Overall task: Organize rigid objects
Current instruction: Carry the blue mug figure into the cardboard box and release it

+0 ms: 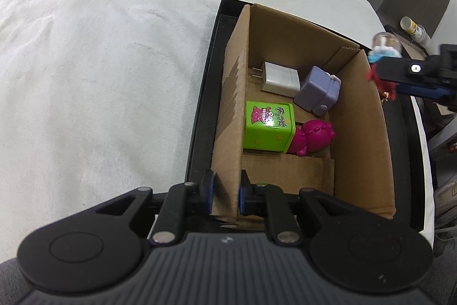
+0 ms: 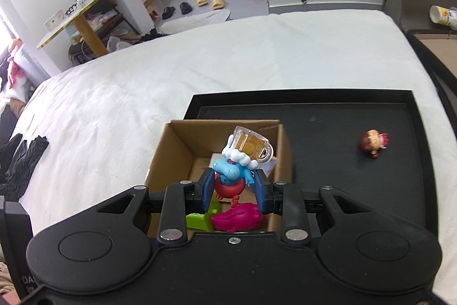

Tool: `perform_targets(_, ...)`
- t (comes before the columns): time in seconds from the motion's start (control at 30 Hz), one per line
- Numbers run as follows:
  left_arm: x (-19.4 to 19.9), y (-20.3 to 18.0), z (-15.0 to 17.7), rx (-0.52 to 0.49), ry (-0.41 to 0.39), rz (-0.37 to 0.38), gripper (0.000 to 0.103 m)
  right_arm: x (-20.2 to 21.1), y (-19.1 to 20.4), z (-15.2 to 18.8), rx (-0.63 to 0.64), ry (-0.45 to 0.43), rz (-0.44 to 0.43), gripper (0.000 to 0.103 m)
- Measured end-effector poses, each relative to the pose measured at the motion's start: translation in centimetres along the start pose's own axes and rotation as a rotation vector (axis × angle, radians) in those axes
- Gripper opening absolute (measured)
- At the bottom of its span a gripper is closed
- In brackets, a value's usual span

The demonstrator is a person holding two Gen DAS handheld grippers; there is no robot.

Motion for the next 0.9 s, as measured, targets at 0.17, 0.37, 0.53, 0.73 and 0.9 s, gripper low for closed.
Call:
perform_targets(0.17, -0.1, 0.1, 0.0, 0.014, 0.004, 0.013, 0.015, -1.4, 1.6, 0.6, 0.009, 0.029, -0.011, 0.03)
perform_targets(0.37, -0.1, 0.3, 0.0, 0.022, 0.005, 0.021, 0.015, -2.9, 3.2, 1.2, 0.024, 0.059, -0.019, 0.03)
perform_targets(0.53, -0.2, 0.6, 0.0, 0.033, 0.006, 0.029, 0.016, -3.9, 4.1, 1.4, 0.024, 0.082, -0.038, 0.023)
perform_targets(0.73, -0.2, 0.7, -0.1, 0.034, 0.005, 0.026, 0.016, -3.7, 5.0, 1.3, 0.03, 0.092, -0.083, 0.023)
perform_targets(0.9, 0.0, 0.6, -0.1, 0.029, 0.008, 0.022, 0.016, -2.6, 3.9, 1.0, 0.011, 0.081, -0.083, 0.024)
Point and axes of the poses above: each gripper's, at about its wrist camera, not at the fingertips, and x roughly against the way its jaws point, y to its left, z to its underside, the point moved 5 cm from there along -x, roughly the way its jaws point, and after that the axes turned 14 degrees about -x, right-handed, at the moved point
